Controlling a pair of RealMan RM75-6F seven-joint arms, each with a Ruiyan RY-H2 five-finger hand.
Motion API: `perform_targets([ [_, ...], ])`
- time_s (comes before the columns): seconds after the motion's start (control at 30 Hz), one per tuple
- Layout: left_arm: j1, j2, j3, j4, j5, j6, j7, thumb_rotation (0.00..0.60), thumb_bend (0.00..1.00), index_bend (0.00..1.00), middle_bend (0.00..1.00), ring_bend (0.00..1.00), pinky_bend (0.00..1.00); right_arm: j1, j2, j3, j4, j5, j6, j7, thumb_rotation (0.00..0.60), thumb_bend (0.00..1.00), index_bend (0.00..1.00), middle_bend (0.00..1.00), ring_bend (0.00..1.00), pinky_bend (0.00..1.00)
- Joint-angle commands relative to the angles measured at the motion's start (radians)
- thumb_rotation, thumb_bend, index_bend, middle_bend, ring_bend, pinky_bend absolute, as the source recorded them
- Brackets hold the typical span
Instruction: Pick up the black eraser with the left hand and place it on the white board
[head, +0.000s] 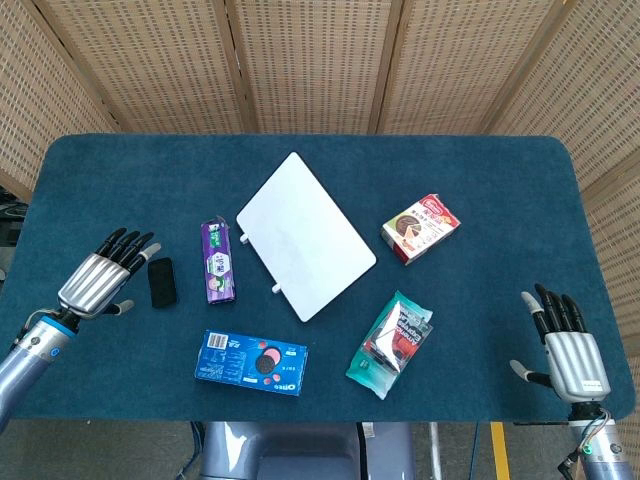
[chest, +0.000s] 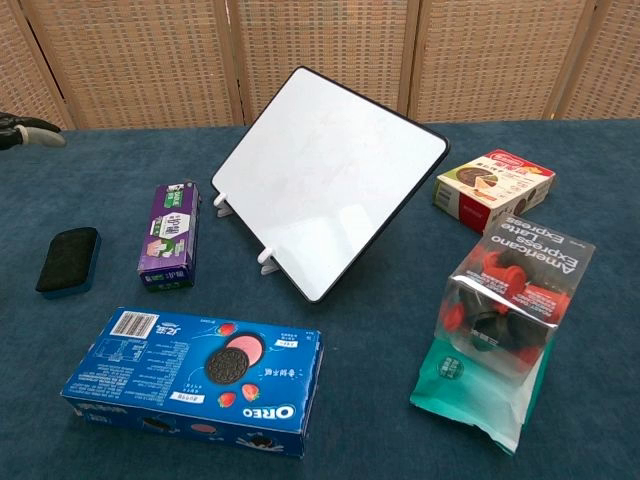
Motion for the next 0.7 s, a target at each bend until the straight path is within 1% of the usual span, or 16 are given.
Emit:
perform_targets([
  [0.03, -0.028, -0.031, 0.023, 0.051, 0.018, -0.029, -0.037, 0.600, 0.18, 0.08, 0.00, 0.00, 0.00, 0.002, -0.003, 0.003, 0.004, 0.007, -0.005, -0.002, 0.600, 0.05, 0.02, 0.00, 0.00, 0.00],
  [0.1, -0.041, -0.046, 0.038, 0.089, 0.031, -0.046, -0.056, 0.600, 0.19, 0.10, 0.00, 0.00, 0.00, 0.004, -0.006, 0.007, 0.009, 0.015, -0.010, -0.004, 0.600, 0.05, 0.02, 0.00, 0.00, 0.00],
  [0.23, -0.055, -0.068, 0.064, 0.165, 0.054, -0.045, -0.089, 0.600, 0.20, 0.13, 0.00, 0.00, 0.00, 0.007, -0.013, 0.013, 0.020, 0.030, -0.018, -0.006, 0.600, 0.05, 0.02, 0.00, 0.00, 0.00],
  [0.43, -0.077, -0.092, 0.087, 0.231, 0.055, -0.068, -0.164, 0.600, 0.20, 0.14, 0.00, 0.00, 0.00, 0.009, -0.017, 0.016, 0.021, 0.036, -0.020, -0.009, 0.600, 0.05, 0.02, 0.00, 0.00, 0.00],
  [0.7, -0.105, -0.134, 0.118, 0.322, 0.071, -0.076, -0.191, 0.600, 0.21, 0.16, 0.00, 0.00, 0.00, 0.012, -0.021, 0.016, 0.025, 0.043, -0.029, -0.014, 0.600, 0.05, 0.02, 0.00, 0.00, 0.00],
])
